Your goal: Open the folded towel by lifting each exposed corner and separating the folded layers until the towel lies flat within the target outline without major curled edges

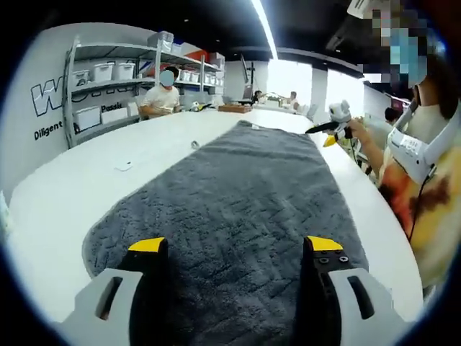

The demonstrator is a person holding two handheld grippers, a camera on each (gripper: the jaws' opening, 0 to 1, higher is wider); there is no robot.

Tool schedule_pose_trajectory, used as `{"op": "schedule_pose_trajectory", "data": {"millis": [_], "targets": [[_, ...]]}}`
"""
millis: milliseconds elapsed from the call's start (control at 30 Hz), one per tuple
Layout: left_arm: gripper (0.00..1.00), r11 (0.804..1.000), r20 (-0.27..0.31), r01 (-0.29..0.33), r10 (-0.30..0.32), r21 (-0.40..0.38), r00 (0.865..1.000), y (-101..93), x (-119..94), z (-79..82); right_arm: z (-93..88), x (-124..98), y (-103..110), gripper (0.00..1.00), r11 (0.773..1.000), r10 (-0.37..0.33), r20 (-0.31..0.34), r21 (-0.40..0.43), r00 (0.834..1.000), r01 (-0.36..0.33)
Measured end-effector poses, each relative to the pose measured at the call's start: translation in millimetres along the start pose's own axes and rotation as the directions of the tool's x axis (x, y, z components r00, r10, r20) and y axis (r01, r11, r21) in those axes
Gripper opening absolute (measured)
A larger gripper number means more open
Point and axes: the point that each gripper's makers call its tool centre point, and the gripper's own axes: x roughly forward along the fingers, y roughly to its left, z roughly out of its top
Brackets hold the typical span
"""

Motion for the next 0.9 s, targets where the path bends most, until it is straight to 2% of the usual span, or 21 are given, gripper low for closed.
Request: {"op": "schedule_pose_trajectory", "data": {"millis": [100, 167, 333, 433, 567, 667, 767, 800, 900], "targets": [[0.89, 0.999, 0.030, -0.041, 0.042, -0.033, 0.999, -10.5, -7.2, 15.9, -1.1, 1.4, 0.1, 0.99, 1.000, 0.006, -0.005, -0.001, 1.000, -0.006], [0.94, 0.998, 0.036, -0.053, 0.055, -0.036, 0.998, -21.3, -10.7, 20.6, 0.0, 1.8, -0.2, 0.99, 1.000, 0.010, 0.000, 0.000, 1.000, -0.010], [0.99, 0.996, 0.052, -0.087, 0.089, -0.034, 0.995, -49.1, -17.7, 27.4, 3.5, 2.9, -0.9, 0.99, 1.000, 0.016, 0.009, -0.007, 1.000, -0.016], [1.00, 0.991, 0.076, -0.117, 0.121, -0.058, 0.990, -63.3, -23.5, 31.2, 6.9, 3.2, -4.0, 0.99, 1.000, 0.019, 0.012, -0.019, 1.000, -0.018], [1.00, 0.984, 0.083, -0.147, 0.155, -0.098, 0.984, -76.2, -28.5, 29.0, 14.5, 0.0, -11.6, 0.99, 1.000, 0.013, 0.031, -0.029, 0.999, -0.012], [1.00, 0.970, 0.081, -0.201, 0.213, -0.135, 0.974, -85.4, -33.7, 23.3, 20.3, -2.6, -11.1, 0.99, 0.999, 0.025, 0.045, -0.046, 0.999, -0.023], [1.00, 0.948, 0.064, -0.259, 0.274, -0.185, 0.960, -91.2, -41.7, 14.0, 23.3, -3.1, -11.9, 0.99, 0.998, 0.032, 0.053, -0.054, 0.998, -0.029], [1.00, 0.937, 0.072, -0.280, 0.300, -0.206, 0.951, -93.9, -45.4, 11.1, 23.5, -2.9, -13.3, 0.99, 0.998, 0.031, 0.050, -0.059, 0.998, -0.028], [1.00, 0.916, 0.060, -0.317, 0.341, -0.248, 0.938, -100.7, -53.8, 0.4, 22.5, -1.9, -16.9, 0.99, 0.998, 0.026, 0.043, -0.065, 0.999, -0.024]]}}
